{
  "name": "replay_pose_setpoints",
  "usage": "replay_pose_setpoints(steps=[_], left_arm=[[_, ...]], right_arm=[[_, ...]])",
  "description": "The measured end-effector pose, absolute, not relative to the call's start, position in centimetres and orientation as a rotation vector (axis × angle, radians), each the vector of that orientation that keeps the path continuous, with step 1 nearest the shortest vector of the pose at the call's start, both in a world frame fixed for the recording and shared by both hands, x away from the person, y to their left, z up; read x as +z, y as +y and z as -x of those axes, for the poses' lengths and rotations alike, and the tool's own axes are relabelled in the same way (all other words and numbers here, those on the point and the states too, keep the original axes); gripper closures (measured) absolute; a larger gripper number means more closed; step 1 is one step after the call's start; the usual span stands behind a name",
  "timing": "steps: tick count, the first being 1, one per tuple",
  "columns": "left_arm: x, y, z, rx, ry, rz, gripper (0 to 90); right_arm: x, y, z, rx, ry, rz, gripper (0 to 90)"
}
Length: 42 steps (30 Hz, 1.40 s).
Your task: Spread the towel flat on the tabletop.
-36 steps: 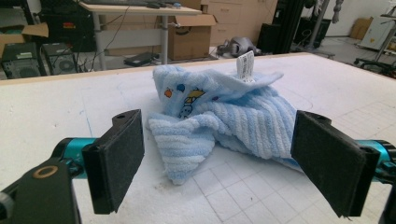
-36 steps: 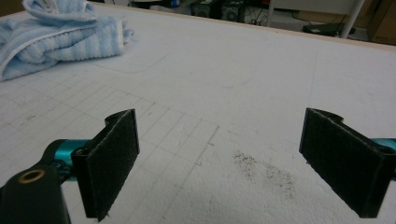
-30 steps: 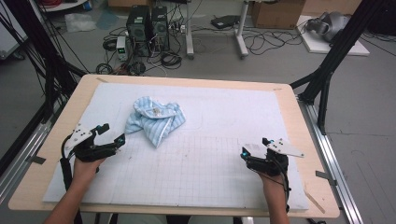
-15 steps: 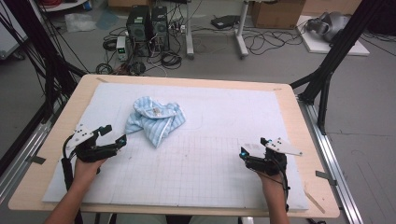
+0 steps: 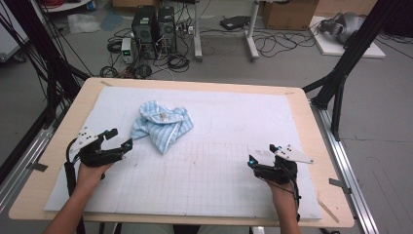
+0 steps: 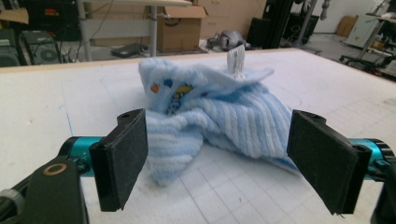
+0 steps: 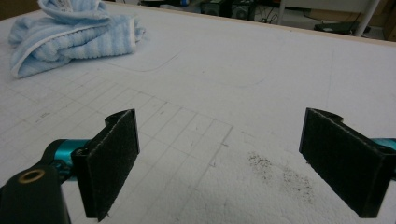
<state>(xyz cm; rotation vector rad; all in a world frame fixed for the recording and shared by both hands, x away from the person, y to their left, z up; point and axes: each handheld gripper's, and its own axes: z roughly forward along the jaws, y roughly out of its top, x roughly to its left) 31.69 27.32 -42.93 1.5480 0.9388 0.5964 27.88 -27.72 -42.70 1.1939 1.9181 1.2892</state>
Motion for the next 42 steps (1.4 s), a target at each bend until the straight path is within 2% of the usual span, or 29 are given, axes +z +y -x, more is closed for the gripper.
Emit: replay_pose_setpoints(steps=[6,12,21,27,28,29,30,31,32,35,36,42], left_arm=[[-41.6,27.7,-33.1,0.597,0.991,-1.539,21.4],[-40.4,27.0,-35.5,0.561,0.998,-1.556,27.4],[-41.3,23.8,-39.5,0.474,1.024,-1.704,28.4],[-42.2,21.5,-41.0,0.529,1.012,-1.809,29.2],[-42.2,21.3,-41.3,0.536,1.018,-1.841,32.0],[-42.3,21.1,-41.6,0.539,1.018,-1.855,41.5],[-42.3,20.9,-41.9,0.542,1.017,-1.861,41.5],[-42.3,20.8,-42.1,0.547,1.015,-1.868,59.2],[-42.2,20.6,-42.3,0.558,1.016,-1.866,59.2],[-41.7,20.3,-42.8,0.569,1.008,-1.82,87.2],[-41.6,20.2,-43.0,0.56,1.003,-1.808,89.6],[-41.0,20.2,-44.0,0.582,1.004,-1.796,89.5]], right_arm=[[-42.8,-27.5,-27.9,1.292,1.929,-1.187,11.2],[-42.9,-27.3,-28.1,1.293,1.937,-1.189,11.2],[-42.9,-27.4,-28.1,1.288,1.941,-1.192,11.2],[-43.0,-27.4,-28.1,1.284,1.941,-1.193,11.2],[-43.0,-27.3,-28.1,1.289,1.944,-1.201,11.2],[-43.0,-27.3,-28.1,1.287,1.946,-1.198,11.2],[-43.0,-27.3,-28.1,1.287,1.951,-1.199,11.2],[-43.1,-27.2,-28.2,1.285,1.954,-1.196,11.2],[-43.1,-27.2,-28.2,1.285,1.954,-1.196,11.2],[-43.1,-27.1,-28.3,1.284,1.96,-1.19,11.2],[-43.2,-27.1,-28.3,1.284,1.963,-1.198,11.2],[-43.3,-27.0,-28.3,1.283,1.974,-1.193,11.2]])
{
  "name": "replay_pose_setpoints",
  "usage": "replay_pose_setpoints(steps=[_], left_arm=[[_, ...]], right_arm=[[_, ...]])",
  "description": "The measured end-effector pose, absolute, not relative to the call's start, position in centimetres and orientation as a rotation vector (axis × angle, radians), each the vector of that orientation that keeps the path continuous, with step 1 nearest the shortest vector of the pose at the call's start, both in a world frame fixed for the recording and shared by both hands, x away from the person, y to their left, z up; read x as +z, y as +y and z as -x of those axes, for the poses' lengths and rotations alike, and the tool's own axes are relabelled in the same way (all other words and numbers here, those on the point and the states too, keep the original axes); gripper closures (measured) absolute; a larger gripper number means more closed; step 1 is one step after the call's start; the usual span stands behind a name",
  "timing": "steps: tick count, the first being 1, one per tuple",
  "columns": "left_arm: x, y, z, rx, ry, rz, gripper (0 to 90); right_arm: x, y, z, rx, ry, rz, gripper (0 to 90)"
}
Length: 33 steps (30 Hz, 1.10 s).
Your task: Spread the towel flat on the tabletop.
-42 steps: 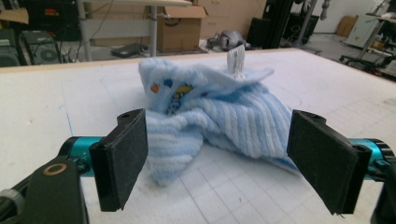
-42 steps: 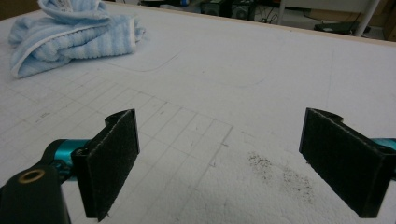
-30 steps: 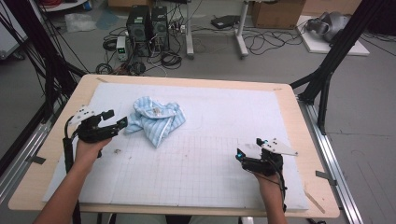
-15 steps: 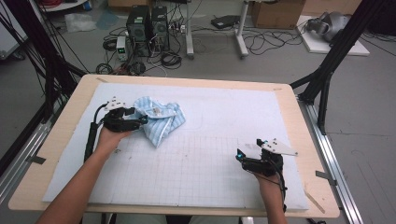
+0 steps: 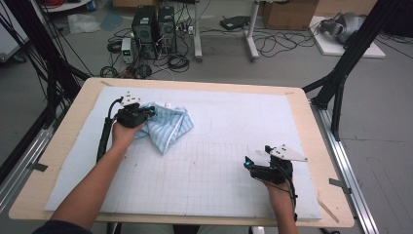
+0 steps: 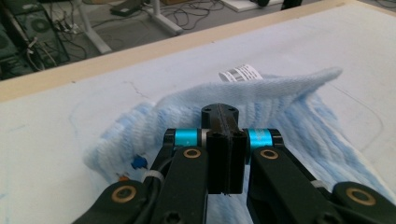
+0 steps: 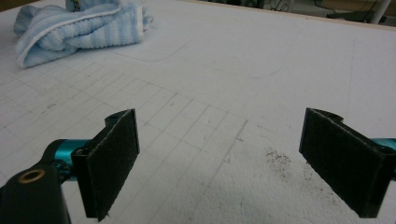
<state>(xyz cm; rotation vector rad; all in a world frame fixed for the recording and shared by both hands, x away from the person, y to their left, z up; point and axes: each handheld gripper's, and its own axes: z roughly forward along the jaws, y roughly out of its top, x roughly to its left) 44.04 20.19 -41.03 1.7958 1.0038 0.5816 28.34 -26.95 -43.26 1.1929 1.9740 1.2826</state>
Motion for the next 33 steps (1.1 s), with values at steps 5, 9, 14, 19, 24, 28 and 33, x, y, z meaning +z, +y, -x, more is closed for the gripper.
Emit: replay_pose_setpoints(steps=[5,9,14,19,24,28,33], left_arm=[[-41.6,19.6,-44.3,0.505,1.046,-1.794,44.0],[-43.2,18.2,-44.5,0.444,1.048,-1.939,35.1],[-43.8,16.8,-44.2,0.48,0.968,-2.051,72.1],[-42.1,17.6,-43.6,0.5,0.913,-1.948,89.6],[-40.2,19.2,-43.3,0.552,0.902,-1.797,89.9],[-39.6,20.7,-43.8,0.589,0.947,-1.666,89.9],[-39.6,21.3,-44.4,0.505,1.024,-1.664,83.3]], right_arm=[[-43.3,-27.0,-28.3,1.281,1.971,-1.203,11.2],[-43.3,-26.9,-28.3,1.277,1.977,-1.203,11.2],[-43.3,-26.8,-28.4,1.285,1.98,-1.206,11.2],[-43.3,-25.8,-29.1,1.265,2.027,-1.167,11.4],[-43.4,-24.0,-29.8,1.223,2.109,-1.104,11.4],[-43.4,-23.7,-29.9,1.231,2.112,-1.103,11.4],[-43.5,-23.5,-30.1,1.23,2.115,-1.099,11.4]])
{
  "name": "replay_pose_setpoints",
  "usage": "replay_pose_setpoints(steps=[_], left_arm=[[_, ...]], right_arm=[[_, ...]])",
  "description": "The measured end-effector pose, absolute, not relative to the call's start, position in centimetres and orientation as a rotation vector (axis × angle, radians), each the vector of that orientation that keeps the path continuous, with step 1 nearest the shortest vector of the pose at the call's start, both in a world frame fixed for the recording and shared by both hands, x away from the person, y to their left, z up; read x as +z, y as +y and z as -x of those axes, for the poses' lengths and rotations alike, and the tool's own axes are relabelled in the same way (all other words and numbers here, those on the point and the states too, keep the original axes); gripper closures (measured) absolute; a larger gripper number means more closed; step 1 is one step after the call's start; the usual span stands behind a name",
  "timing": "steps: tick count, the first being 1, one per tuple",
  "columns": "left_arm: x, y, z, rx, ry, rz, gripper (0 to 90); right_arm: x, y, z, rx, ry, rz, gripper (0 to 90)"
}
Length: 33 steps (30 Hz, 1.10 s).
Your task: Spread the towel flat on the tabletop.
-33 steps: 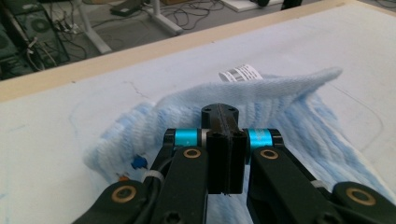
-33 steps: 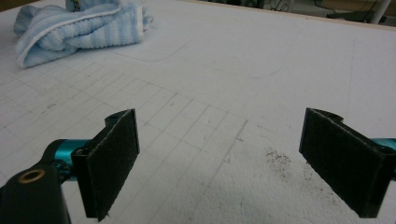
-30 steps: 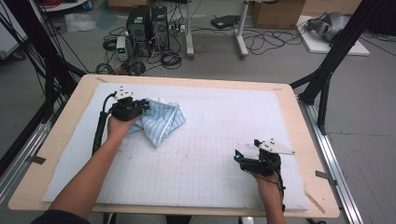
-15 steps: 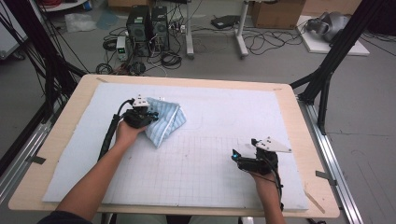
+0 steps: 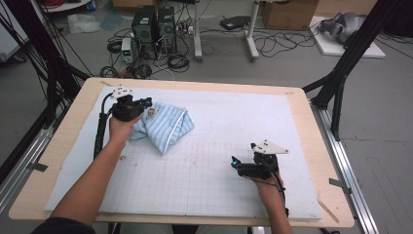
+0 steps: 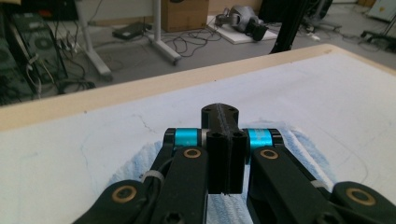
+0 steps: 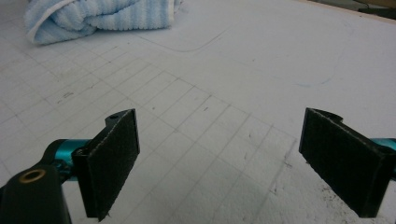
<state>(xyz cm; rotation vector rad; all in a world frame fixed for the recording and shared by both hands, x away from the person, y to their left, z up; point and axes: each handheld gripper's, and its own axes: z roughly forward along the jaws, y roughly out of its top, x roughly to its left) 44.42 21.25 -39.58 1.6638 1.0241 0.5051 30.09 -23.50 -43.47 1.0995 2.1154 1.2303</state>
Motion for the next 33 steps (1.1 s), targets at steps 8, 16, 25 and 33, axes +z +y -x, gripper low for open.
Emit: replay_pose_setpoints(steps=[8,16,25,33], left_arm=[[-42.0,18.5,-41.8,0.412,0.995,-1.83,34.4],[-44.1,17.0,-41.3,0.489,0.988,-1.992,48.9],[-43.7,16.4,-39.4,0.179,0.735,-1.979,82.3],[-42.8,14.0,-37.1,0.089,0.496,-1.969,81.7]], right_arm=[[-43.5,-23.8,-30.0,1.231,2.109,-1.111,11.4],[-43.5,-23.5,-29.9,1.215,2.124,-1.094,11.4],[-43.5,-23.7,-29.8,1.225,2.114,-1.107,11.4],[-43.2,-23.7,-29.9,1.25,2.1,-1.114,11.5]])
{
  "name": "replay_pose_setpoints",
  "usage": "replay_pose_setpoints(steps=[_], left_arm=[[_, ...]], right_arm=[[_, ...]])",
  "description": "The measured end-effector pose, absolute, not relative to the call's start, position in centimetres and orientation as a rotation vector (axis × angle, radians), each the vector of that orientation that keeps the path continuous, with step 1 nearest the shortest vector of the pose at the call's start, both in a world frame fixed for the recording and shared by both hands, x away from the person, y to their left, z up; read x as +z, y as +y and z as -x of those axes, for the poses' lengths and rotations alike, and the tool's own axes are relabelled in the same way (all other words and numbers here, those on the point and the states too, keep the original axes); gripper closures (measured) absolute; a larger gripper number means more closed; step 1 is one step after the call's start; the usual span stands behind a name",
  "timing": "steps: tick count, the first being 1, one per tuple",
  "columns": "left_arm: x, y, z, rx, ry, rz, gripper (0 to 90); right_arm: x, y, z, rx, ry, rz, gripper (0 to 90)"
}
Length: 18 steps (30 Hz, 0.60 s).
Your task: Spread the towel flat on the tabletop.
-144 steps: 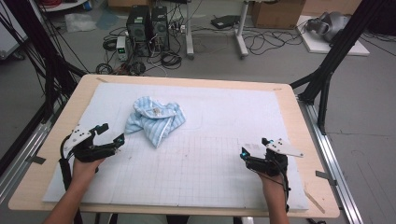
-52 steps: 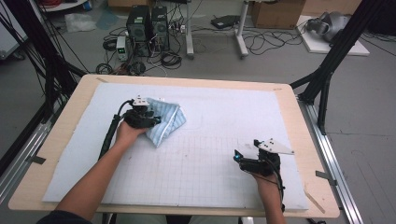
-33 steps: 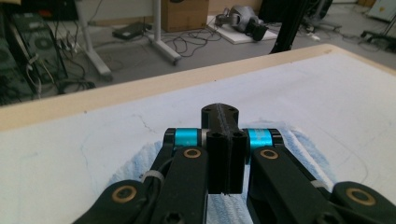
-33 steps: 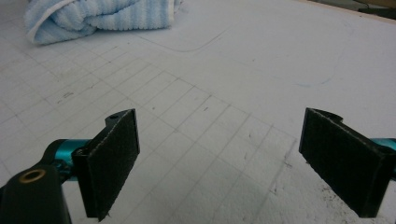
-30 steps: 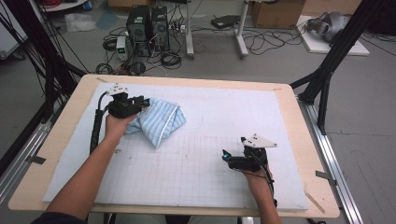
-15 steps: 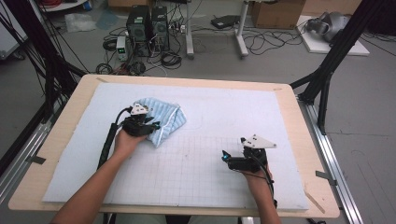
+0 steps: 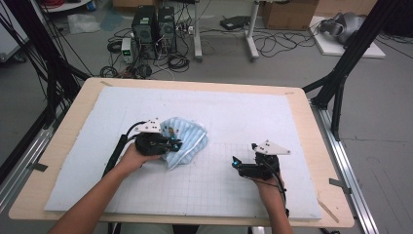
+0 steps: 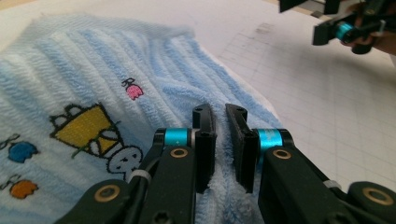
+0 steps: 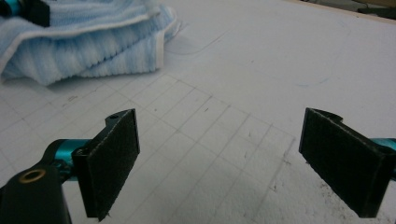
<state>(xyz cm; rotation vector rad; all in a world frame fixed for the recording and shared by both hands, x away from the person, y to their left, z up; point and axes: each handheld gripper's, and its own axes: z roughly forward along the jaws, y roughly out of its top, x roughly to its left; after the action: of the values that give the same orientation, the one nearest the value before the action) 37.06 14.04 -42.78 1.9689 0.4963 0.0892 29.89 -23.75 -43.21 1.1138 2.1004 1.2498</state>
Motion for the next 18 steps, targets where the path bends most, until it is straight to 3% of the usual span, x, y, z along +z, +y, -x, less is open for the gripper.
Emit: replay_pose_setpoints(steps=[3,5,7,13,18], left_arm=[[-42.8,14.1,-36.9,0.089,0.505,-1.956,76.1],[-42.6,14.6,-36.9,0.106,0.583,-1.899,55.0],[-42.3,15.5,-36.8,0.171,0.63,-1.861,44.2],[-41.9,20.1,-36.3,0.35,0.789,-1.711,38.9],[-42.5,23.3,-36.1,0.44,0.889,-1.657,36.8]], right_arm=[[-42.9,-23.7,-30.4,1.271,2.104,-1.112,14.5],[-42.6,-23.4,-31.0,1.282,2.114,-1.113,14.7],[-42.4,-22.7,-31.8,1.293,2.124,-1.102,14.9],[-41.5,-19.5,-34.4,1.331,2.204,-1.024,22.5],[-41.3,-16.9,-36.7,1.364,2.283,-0.968,39.8]])
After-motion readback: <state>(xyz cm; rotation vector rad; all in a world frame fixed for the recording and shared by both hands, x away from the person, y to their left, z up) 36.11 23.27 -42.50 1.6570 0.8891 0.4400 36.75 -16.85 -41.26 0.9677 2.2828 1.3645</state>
